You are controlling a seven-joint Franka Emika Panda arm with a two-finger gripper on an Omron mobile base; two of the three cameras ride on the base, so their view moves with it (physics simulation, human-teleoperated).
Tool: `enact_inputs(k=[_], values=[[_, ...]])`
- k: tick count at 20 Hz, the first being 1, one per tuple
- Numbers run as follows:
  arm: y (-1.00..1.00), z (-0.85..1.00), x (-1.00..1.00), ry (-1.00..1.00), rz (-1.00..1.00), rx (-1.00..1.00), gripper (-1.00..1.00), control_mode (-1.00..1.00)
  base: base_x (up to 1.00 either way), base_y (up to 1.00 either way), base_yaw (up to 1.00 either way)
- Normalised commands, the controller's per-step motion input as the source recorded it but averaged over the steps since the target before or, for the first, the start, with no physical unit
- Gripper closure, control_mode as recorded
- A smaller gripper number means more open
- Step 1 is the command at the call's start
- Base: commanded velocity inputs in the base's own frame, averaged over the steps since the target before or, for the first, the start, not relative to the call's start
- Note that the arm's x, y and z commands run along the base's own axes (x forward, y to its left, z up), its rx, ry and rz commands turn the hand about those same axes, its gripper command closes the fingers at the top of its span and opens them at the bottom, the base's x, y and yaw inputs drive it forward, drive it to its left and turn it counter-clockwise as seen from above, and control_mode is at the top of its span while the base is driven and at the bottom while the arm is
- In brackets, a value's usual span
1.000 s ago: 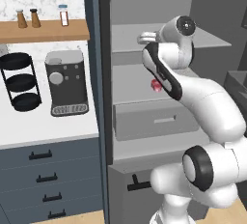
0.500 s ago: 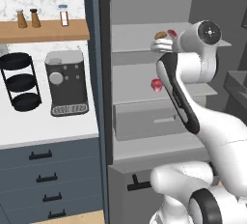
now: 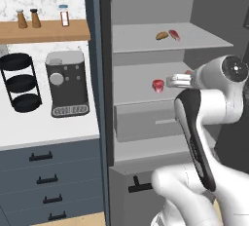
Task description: Place one sweet potato and one steak in each tupperware on the nearby counter, to pack two identical lunches.
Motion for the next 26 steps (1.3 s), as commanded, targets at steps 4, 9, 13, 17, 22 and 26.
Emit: enact_inputs(k=[4, 9, 13, 17, 22, 26], values=[[0.05, -0.5, -0.93, 0.0, 0.0, -0.01, 1.0, -1.0, 0.0, 0.0, 0.0], [0.15, -0.29, -0.49, 0.0, 0.0, 0.0, 1.0, 1.0, -0.13, 0.06, 0.0], [0.0, 0.0, 0.0, 0.0, 0.0, 0.0, 1.0, 1.0, -0.68, 0.76, 0.0], [0.0, 0.0, 0.0, 0.0, 0.0, 0.0, 1.0, 1.0, -0.89, 0.97, 0.08], [0.0, 0.0, 0.0, 0.0, 0.0, 0.0, 1.0, 1.0, -0.6, 1.0, 0.11], [0.0, 0.0, 0.0, 0.0, 0.0, 0.0, 1.0, 1.0, -0.23, 1.0, 0.09]])
